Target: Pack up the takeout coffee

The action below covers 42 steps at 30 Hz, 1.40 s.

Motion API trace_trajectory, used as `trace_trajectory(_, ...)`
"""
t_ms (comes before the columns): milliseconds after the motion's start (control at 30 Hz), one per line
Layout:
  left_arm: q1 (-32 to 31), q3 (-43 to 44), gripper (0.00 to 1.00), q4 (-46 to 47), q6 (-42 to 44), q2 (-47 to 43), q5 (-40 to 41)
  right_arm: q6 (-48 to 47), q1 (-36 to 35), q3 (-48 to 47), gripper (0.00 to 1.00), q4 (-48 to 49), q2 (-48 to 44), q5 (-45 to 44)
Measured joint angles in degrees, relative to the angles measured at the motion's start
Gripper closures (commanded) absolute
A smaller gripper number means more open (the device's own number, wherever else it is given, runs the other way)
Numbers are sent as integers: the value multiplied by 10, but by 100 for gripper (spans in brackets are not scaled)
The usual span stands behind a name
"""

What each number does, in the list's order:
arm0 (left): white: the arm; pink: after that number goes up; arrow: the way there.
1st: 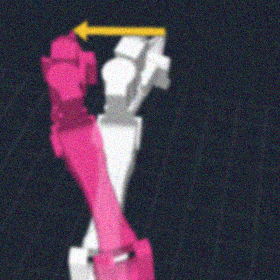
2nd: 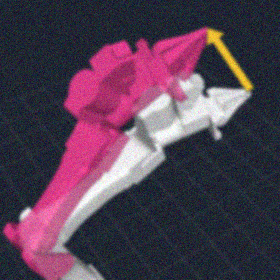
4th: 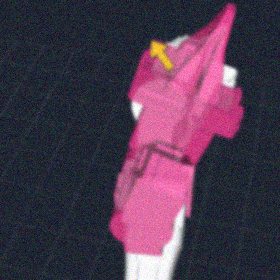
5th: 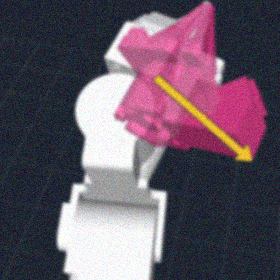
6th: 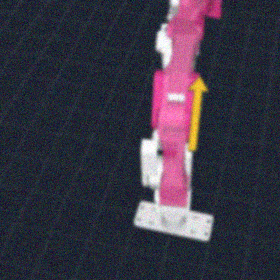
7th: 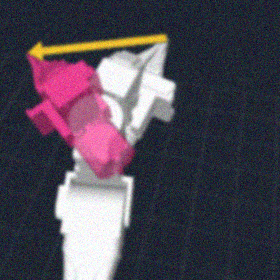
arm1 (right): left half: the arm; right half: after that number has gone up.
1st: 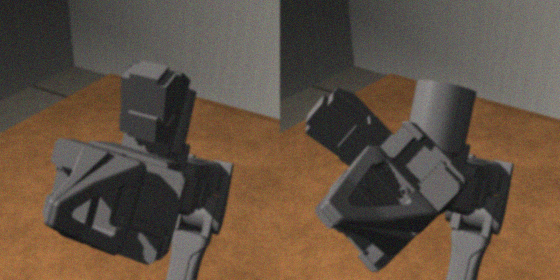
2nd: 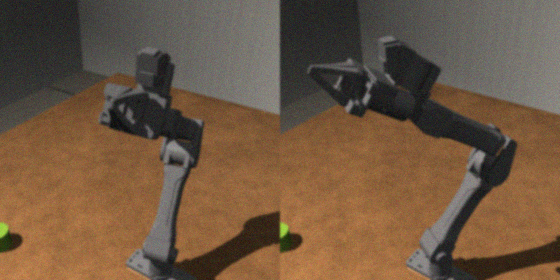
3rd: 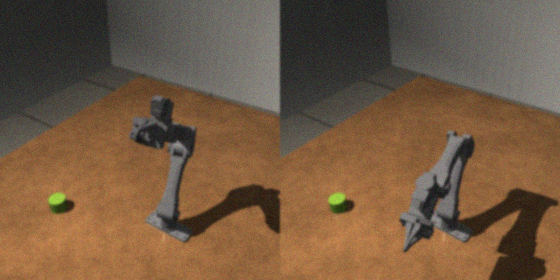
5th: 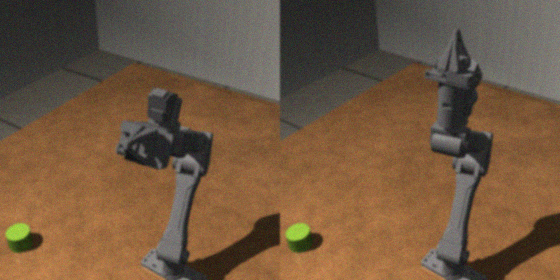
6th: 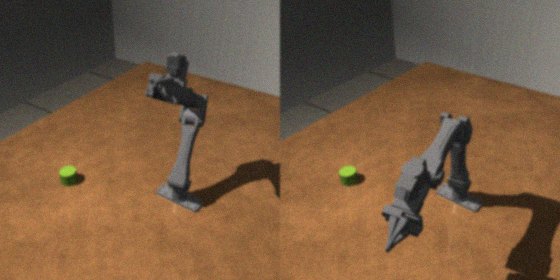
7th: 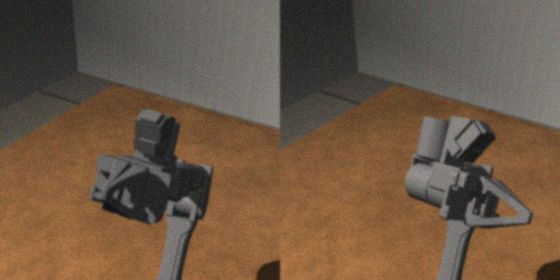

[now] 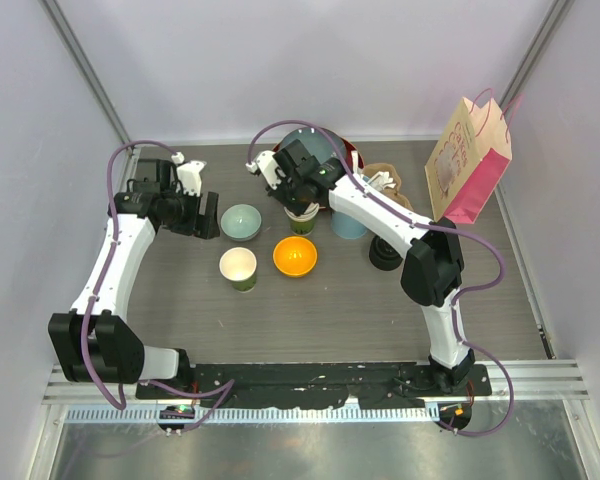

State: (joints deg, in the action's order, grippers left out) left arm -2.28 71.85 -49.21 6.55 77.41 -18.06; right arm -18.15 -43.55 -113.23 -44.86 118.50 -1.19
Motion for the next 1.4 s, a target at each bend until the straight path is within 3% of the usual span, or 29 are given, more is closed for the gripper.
trace_trajectory(200, 0, 0, 21, -2, 1, 0, 0, -2, 0, 7, 86, 0, 0, -1)
trace_trajectory(333, 0, 0, 21, -6, 1, 0, -4, -3, 0, 7, 99, 0, 0, -3)
trace_trajectory(733, 0, 0, 22, -8, 1, 0, -12, -4, 0, 11, 99, -2, -13, -4)
trace_trajectory(967, 0, 19, 28, -12, -6, 20, -33, -13, 0, 19, 99, 3, -60, 0)
trace_trajectory(1167, -8, 84, 40, 13, -76, 83, -76, -26, 0, 28, 99, 25, -71, 23)
trace_trajectory(1400, -68, 163, 47, 71, -178, 198, -108, -35, 0, 91, 99, 71, -71, 38)
